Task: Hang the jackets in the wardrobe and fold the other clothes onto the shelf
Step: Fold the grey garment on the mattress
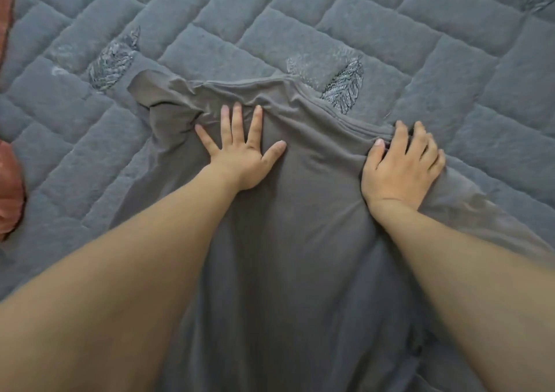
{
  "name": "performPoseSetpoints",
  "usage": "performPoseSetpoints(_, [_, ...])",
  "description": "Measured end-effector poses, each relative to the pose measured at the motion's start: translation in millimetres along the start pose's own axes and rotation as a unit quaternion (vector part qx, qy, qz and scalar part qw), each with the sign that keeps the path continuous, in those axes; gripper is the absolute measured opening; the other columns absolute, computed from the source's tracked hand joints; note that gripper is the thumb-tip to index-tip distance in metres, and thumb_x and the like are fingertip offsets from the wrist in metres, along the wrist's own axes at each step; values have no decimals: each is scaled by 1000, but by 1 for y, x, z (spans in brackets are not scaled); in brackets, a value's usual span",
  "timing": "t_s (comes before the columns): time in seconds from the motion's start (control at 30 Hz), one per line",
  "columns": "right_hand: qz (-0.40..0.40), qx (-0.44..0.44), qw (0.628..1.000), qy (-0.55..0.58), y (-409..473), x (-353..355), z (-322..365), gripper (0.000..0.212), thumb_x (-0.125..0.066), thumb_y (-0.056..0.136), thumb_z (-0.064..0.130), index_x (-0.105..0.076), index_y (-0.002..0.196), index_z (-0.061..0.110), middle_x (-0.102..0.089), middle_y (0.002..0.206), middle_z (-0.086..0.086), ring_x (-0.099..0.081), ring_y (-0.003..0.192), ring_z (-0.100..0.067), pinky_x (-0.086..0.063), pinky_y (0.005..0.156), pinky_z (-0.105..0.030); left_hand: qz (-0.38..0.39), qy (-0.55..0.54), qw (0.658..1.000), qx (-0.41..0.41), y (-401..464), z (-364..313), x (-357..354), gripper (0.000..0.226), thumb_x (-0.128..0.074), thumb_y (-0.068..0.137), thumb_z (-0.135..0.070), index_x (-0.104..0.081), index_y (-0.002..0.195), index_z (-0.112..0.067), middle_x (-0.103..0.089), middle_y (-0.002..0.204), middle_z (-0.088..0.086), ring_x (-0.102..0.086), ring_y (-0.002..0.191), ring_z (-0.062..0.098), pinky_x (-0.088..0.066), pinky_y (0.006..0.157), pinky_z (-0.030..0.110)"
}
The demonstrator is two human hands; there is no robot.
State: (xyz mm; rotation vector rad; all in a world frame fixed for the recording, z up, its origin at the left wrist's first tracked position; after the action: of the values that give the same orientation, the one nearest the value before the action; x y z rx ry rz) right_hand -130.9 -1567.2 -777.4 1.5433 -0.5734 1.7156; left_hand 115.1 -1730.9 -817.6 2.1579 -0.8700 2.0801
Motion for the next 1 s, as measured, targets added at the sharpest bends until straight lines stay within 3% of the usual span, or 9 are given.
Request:
performPoseSetpoints(0.1, [-36, 5, 999, -6, -1, 0, 4, 46, -45, 91, 41, -52, 133, 21, -52, 133, -9, -46, 121, -34, -25, 112, -51, -55, 9, 997, -50, 27, -16, 16, 83, -3, 86, -79, 12, 154, -34, 19, 163, 1, 28, 146, 20, 33, 101, 58])
performPoseSetpoints(0.2, [-25, 4, 1000, -14, 1, 0, 2, 47, -47, 90, 40, -53, 133, 21, -52, 130, -9, -46, 121, -34, -24, 112, -51, -65, -16, 996, -63, 48, -33, 29, 77, -7, 91, -70, 7, 156, -32, 15, 164, -2, 23, 148, 19, 22, 111, 60])
performPoseSetpoints(0.37, [-25, 6, 999, -27, 0, -5, 0, 47, -49, 89, 38, -53, 133, 21, -52, 128, -11, -44, 120, -34, -24, 112, -54, -84, -38, 993, -72, 64, -46, 38, 63, -8, 94, -59, -6, 154, -41, -3, 163, -10, 12, 150, 15, 19, 108, 66])
performPoseSetpoints(0.53, [-22, 14, 999, -26, -1, -5, 1, 48, -47, 90, 38, -52, 134, 21, -51, 128, -11, -44, 121, -34, -24, 111, -54, -70, -78, 992, -64, 76, -47, 43, 47, -25, 97, -48, -25, 144, -47, -13, 158, -10, 5, 148, 14, 14, 105, 73])
performPoseSetpoints(0.67, [-43, 1, 999, -10, -1, -1, 0, 55, -48, 88, 41, -49, 137, 16, -51, 127, -12, -44, 120, -34, -24, 110, -51, -49, -109, 992, -27, 82, -50, 52, 36, -35, 97, -38, -36, 133, -38, -20, 152, -4, -2, 147, 21, 16, 103, 75])
performPoseSetpoints(0.77, [-54, -25, 998, 32, -2, 7, -5, 50, -53, 84, 41, -55, 123, 9, -52, 124, -14, -45, 120, -36, -26, 111, -50, -57, -22, 998, -21, 72, -62, 67, 26, -38, 96, -24, -41, 122, -23, -29, 139, 9, -19, 135, 32, 3, 104, 79])
performPoseSetpoints(0.83, [-46, -26, 996, 66, -3, 17, -6, 40, -57, 83, 34, -58, 112, 7, -54, 120, -15, -48, 117, -37, -30, 109, -49, -135, 85, 986, -41, 47, -77, 85, 27, -44, 87, -11, -47, 114, -14, -34, 131, 16, -30, 125, 36, -15, 107, 69])
performPoseSetpoints(0.9, [8, 18, 995, 95, 4, 23, -2, 29, -58, 82, 21, -59, 108, 7, -57, 115, -14, -49, 113, -37, -31, 103, -46, -211, 113, 969, -65, 20, -90, 103, 28, -49, 81, -6, -54, 108, -8, -42, 124, 18, -41, 113, 37, -32, 96, 50])
performPoseSetpoints(1.0, [61, 132, 982, 118, 26, 44, 5, 27, -54, 76, 0, -60, 102, 5, -56, 106, -19, -50, 100, -39, -34, 86, -44, -206, -14, 976, -67, 4, -88, 119, 17, -46, 83, 1, -50, 97, -7, -46, 116, 20, -49, 101, 40, -36, 74, 45])
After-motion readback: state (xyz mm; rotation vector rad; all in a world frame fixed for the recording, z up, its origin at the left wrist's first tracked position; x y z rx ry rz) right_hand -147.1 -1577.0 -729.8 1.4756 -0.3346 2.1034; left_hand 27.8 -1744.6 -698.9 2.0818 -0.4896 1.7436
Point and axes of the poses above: each hand's wrist, its own y-axis towards the middle knuckle, its own x-axis out of the back of the hand, z = x × y, the point moved 9 cm from there along y, towards the middle knuckle
